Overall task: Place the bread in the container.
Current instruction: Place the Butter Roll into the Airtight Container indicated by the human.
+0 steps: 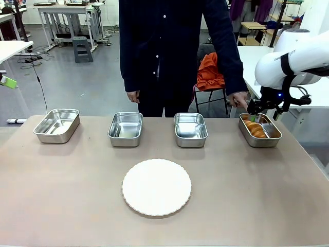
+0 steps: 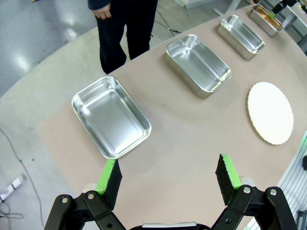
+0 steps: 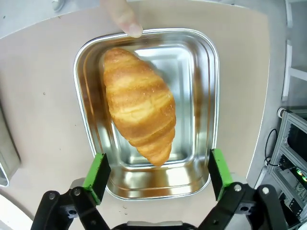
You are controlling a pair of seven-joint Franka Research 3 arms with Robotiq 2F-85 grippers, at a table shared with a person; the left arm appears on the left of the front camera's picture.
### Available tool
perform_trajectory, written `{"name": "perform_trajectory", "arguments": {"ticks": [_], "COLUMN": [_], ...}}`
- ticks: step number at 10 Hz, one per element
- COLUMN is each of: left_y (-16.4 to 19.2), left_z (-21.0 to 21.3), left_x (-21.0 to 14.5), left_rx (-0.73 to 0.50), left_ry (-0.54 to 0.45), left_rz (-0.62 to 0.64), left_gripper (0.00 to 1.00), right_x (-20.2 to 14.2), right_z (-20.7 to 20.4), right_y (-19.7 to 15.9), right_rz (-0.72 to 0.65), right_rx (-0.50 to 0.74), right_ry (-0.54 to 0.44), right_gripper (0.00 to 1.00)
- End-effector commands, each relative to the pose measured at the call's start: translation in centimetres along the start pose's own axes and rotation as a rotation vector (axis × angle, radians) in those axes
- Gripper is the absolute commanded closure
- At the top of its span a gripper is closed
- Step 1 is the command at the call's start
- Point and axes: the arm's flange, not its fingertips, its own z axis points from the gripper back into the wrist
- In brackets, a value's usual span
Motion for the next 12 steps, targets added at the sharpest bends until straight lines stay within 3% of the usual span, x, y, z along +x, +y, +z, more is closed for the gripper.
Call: {"name": "perform_trajectory", "arguments": {"ticks": [1,3,5,9,12], "left_y": [-0.1,-0.1,-0.1,-0.1,-0.1], "left_z": [0.1,0.1,0.1,0.1,0.1], "left_x": [0.0,0.0,0.0,0.0,0.0], "left_rx": [0.006,0.006,0.006,0.006,0.006], "left_ry": [-0.005,-0.005,-0.005,-0.005,-0.005], "left_rz": [0.003,0.003,0.003,0.003,0.003], "left_gripper": [0.00,0.00,0.00,0.00,0.00], "right_x": [0.2,0.0,-4.3,-14.1,-20.7], "right_z": [0.2,0.0,5.5,12.3,12.2], "right_y": [0.0,0.0,1.1,2.2,2.6], "right_rz": [0.000,0.000,-0.061,-0.042,0.036], "right_rx": [0.001,0.000,0.037,0.093,0.172], "right_ry": [-0.015,0.000,-0.079,-0.123,-0.129], "right_gripper": [0.00,0.00,0.00,0.00,0.00]}}
